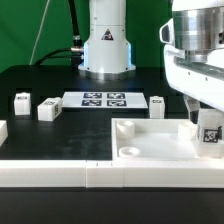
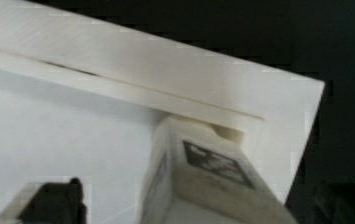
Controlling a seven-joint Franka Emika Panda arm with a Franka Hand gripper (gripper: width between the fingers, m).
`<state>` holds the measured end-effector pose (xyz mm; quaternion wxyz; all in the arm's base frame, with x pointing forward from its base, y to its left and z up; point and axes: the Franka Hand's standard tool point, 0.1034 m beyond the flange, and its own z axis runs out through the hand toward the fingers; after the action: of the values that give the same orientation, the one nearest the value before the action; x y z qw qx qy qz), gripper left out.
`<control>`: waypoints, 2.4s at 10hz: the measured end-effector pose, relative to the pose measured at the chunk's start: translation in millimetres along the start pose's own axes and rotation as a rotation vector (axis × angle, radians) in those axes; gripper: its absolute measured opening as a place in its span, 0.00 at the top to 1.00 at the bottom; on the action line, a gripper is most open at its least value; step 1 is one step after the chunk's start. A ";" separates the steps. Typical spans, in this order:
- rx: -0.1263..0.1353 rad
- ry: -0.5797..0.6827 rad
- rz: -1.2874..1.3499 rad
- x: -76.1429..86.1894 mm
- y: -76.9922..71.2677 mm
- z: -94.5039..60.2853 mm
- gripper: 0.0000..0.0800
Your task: Assemble one leg
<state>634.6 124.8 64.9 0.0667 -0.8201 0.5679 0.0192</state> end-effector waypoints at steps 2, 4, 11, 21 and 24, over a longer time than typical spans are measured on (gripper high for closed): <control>-0.020 0.015 -0.261 -3.6 0.1 0.2 0.19; -0.036 0.006 -0.512 0.4 -3.2 2.0 0.19; -0.079 0.015 -1.086 4.6 -9.6 2.7 0.20; -0.069 0.046 -0.617 22.3 1.5 0.7 0.63; -0.075 0.065 -0.384 31.9 6.5 -0.7 0.61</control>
Offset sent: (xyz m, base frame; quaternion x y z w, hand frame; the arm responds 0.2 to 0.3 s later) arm 0.0174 0.0023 -0.0029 -0.0167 -0.0250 -0.3364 0.9412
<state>639.9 92.8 61.6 0.0203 -0.9155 0.4018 0.0005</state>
